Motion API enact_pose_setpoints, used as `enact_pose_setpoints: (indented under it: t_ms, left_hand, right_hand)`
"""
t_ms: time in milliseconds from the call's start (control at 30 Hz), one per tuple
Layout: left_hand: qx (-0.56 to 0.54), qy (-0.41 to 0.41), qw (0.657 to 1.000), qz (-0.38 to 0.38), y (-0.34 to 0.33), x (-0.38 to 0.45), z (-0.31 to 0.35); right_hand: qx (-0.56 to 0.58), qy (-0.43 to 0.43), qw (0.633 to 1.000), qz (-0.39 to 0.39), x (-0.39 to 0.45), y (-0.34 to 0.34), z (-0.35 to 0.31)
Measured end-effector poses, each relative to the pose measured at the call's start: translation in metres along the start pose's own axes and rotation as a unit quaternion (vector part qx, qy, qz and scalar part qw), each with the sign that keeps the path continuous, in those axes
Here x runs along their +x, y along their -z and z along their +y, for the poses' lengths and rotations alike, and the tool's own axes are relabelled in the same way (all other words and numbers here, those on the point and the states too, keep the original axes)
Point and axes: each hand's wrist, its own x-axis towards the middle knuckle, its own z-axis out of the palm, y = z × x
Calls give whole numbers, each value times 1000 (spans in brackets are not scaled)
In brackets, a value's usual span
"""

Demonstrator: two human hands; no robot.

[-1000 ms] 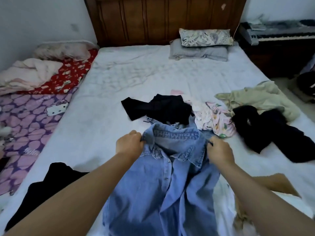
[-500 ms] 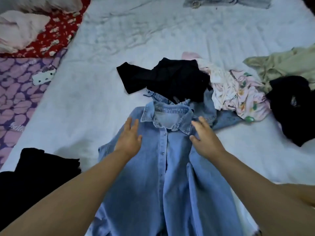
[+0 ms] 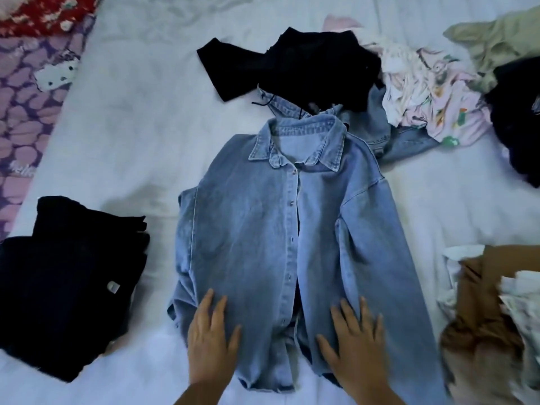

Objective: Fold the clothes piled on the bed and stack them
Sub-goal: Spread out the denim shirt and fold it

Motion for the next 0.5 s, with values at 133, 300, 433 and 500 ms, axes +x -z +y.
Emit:
enact_pose_setpoints:
  t_ms: [133,300,433,500]
  left_hand:
    - [-179,266,947,30,-8,-29,0]
    - [-218,318,918,-94,-11,-29,-1]
    - [-316,363,869,-116,-8,-15,7]
    - [-383,390,831,-98,-1,-11,10]
  right_hand:
    - [28,31,989,139,-42,-31,-26]
    - [-40,88,967,236,-55,-63,-40]
    - [-78,44,977,195,-35,-62,-21]
    - [-66,-11,983,173,-20,-53,-9]
